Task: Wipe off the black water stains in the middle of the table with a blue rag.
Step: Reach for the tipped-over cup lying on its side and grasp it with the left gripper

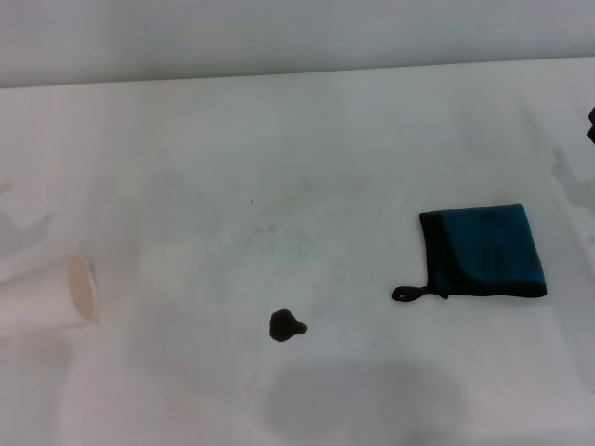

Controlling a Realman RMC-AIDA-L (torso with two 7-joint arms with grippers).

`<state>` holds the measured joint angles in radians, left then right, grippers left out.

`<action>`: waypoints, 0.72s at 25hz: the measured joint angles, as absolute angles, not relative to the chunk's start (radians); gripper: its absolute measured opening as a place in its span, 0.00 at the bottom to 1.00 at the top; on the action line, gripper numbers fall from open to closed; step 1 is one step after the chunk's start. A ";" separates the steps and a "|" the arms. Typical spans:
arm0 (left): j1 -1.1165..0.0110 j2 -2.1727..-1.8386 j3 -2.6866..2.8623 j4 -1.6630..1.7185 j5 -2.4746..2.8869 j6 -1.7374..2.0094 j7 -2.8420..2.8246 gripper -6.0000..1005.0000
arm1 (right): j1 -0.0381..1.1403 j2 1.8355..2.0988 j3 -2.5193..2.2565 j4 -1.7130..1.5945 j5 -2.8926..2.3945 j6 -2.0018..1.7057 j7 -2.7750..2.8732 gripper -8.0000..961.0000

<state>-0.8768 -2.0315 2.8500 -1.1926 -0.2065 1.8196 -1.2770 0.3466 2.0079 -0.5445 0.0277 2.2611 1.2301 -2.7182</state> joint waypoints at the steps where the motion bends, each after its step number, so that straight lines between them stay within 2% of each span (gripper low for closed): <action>1: -0.889 -2.028 2.850 -1.194 -0.179 1.821 -1.275 0.87 | 0.347 2.008 -0.545 0.027 2.261 1.230 -2.718 0.89; 5: -0.976 -2.005 2.851 -1.210 0.034 1.838 -1.236 0.87 | 0.348 2.008 -0.545 0.027 2.261 1.230 -2.718 0.89; 11: -1.080 -2.007 2.852 -1.250 0.268 1.843 -1.109 0.87 | 0.348 2.010 -0.545 0.028 2.261 1.231 -2.718 0.89; 17: -1.115 -2.042 2.852 -1.249 0.384 1.819 -1.039 0.87 | 0.354 2.010 -0.545 0.035 2.261 1.231 -2.718 0.89; 18: -1.124 -2.069 2.852 -1.246 0.440 1.787 -0.995 0.87 | 0.355 2.010 -0.545 0.035 2.261 1.231 -2.718 0.89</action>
